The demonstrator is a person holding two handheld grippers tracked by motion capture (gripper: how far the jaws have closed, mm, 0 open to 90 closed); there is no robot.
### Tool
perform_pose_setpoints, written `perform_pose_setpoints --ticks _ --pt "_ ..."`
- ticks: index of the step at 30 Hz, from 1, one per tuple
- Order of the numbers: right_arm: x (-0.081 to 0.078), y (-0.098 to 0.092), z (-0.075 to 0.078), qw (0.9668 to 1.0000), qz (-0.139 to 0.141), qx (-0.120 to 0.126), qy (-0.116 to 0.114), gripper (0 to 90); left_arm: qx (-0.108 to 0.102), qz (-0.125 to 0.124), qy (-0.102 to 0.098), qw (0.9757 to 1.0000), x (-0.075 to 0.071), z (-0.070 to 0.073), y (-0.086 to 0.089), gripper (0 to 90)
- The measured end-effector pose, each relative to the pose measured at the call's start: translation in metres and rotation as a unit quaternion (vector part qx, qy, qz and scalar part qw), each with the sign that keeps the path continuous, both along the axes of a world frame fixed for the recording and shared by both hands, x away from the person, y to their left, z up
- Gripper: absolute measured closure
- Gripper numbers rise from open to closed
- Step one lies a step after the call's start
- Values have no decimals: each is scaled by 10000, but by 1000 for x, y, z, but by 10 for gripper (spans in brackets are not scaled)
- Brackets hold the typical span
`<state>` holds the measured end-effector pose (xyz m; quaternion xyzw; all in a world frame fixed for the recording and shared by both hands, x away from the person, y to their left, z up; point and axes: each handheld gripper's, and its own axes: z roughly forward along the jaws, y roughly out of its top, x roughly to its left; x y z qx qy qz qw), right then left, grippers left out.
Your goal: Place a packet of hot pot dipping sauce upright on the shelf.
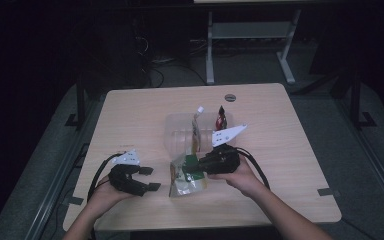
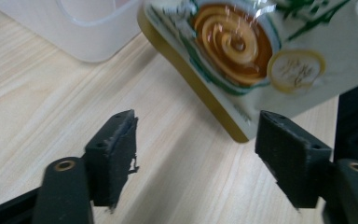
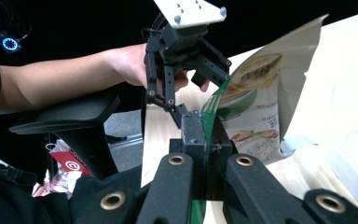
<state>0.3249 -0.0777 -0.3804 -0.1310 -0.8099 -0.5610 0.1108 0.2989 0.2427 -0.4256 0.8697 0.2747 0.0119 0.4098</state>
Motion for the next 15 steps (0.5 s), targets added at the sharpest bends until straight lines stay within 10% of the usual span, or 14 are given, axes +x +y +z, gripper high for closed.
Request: perform_pose_setpoints --ticks 15 --pt "18 3 29 9996 -72 3 -269 900 168 -87 68 9998 -1 -7 -2 157"
